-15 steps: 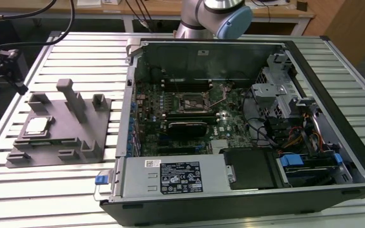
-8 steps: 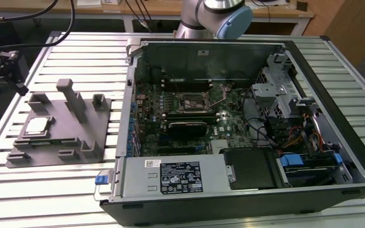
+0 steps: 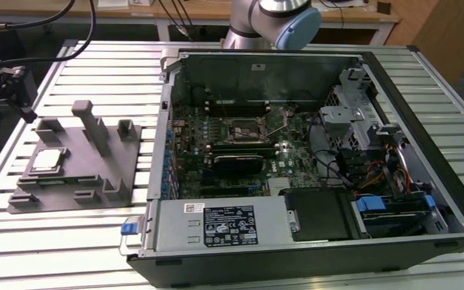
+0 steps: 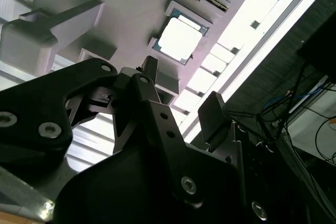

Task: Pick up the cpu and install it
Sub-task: 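Pick up the cpu and move it towards the insertion slot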

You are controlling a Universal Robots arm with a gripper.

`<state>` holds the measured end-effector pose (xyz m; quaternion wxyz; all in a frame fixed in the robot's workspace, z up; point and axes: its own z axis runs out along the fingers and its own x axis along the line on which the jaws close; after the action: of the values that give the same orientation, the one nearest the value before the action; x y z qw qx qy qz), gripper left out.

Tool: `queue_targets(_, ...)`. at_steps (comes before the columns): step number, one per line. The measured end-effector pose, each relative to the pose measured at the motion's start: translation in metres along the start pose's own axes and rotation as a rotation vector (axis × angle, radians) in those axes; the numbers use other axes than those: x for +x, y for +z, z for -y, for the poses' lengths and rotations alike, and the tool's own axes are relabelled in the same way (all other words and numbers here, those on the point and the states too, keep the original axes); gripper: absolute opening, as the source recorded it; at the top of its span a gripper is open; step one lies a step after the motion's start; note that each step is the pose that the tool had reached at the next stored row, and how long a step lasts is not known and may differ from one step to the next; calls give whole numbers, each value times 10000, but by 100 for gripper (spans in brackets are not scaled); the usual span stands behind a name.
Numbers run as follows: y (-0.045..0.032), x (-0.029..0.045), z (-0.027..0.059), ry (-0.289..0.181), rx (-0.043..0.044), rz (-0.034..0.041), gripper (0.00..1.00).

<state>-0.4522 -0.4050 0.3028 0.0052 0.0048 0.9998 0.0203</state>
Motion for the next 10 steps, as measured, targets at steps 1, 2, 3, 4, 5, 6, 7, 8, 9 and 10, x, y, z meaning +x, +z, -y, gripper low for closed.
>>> queue_targets(1, 4, 1, 0, 0, 0, 0, 58)
queue_targets(2, 8, 1, 0, 0, 0, 1, 58)
queue_targets(3, 12, 2, 0, 0, 0, 1, 58)
queue_targets(4, 15, 2, 1, 0, 0, 0, 58)
queue_targets(5, 20, 2, 1, 0, 0, 1, 58)
queue_targets(6, 24, 3, 1, 0, 0, 1, 58)
queue_targets(7, 28, 3, 1, 0, 0, 1, 58)
queue_targets(8, 31, 3, 1, 0, 0, 0, 58)
queue_targets(9, 35, 3, 1, 0, 0, 0, 58)
queue_targets(10, 39, 4, 2, 0, 0, 0, 58)
